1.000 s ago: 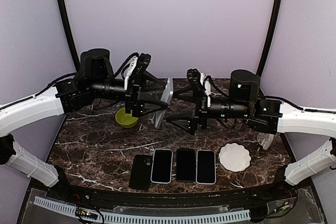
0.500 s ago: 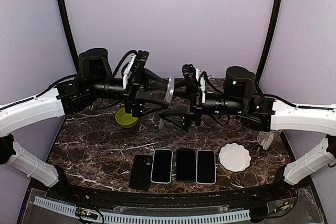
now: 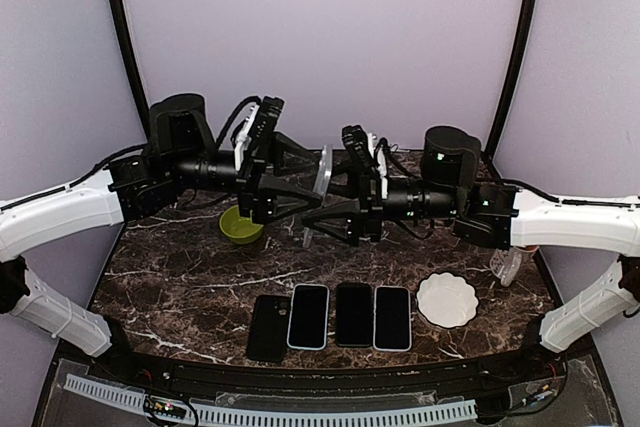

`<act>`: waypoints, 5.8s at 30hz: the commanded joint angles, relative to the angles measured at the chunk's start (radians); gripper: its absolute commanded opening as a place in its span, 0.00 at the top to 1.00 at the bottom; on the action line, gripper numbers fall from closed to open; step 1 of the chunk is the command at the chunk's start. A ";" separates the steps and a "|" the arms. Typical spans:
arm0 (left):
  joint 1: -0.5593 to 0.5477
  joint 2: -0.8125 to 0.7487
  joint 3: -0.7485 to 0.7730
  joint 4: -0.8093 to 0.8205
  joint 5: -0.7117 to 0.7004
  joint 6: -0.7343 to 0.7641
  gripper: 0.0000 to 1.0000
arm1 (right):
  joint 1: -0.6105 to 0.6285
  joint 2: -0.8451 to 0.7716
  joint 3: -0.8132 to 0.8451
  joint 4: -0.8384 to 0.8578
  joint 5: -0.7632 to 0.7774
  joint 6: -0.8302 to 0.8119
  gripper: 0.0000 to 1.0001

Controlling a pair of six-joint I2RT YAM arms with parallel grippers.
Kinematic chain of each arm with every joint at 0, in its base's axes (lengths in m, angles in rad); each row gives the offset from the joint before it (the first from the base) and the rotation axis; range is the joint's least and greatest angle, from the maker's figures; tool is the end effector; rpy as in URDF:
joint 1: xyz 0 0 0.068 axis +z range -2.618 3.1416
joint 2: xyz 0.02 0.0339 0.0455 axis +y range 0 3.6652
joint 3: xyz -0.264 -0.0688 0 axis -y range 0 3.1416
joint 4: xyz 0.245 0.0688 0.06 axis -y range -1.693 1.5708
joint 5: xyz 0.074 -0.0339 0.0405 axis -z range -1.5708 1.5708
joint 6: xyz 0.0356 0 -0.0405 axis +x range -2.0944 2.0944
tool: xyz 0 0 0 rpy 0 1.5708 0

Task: Put the phone into the phone case
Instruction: Pass from the left arm to the right, then move the phone case to the center of the board.

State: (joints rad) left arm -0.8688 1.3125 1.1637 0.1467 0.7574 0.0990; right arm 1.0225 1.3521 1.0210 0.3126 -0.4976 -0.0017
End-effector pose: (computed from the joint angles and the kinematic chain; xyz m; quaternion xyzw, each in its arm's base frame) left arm 0.1774 -0.2476 0.3915 0.5372 0.4607 -0.4890 0.5100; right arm 0.1519 0.2813 0.3464 -0.4893 0.5184 0.4850 0.5066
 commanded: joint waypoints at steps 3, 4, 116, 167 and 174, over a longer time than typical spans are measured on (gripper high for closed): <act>-0.007 -0.076 -0.025 0.026 -0.148 -0.020 0.17 | -0.002 -0.018 0.031 0.017 0.067 0.101 0.91; -0.007 -0.082 -0.025 -0.013 -0.191 -0.020 0.09 | -0.003 -0.017 0.035 -0.001 0.099 0.125 0.97; -0.434 0.382 -0.217 -0.719 -0.937 0.206 1.00 | 0.095 -0.018 0.051 -0.573 0.794 0.648 1.00; -0.521 0.577 0.049 -0.473 -0.828 0.458 1.00 | 0.094 -0.123 -0.015 -0.605 0.794 0.698 1.00; -0.521 0.545 0.016 -0.484 -0.860 0.436 1.00 | 0.095 -0.105 0.007 -0.646 0.823 0.717 1.00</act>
State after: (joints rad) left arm -1.3823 1.8404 1.1629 -0.7254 -0.0982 0.5480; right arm 1.1236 1.2640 1.0073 -0.3485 0.2863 0.6918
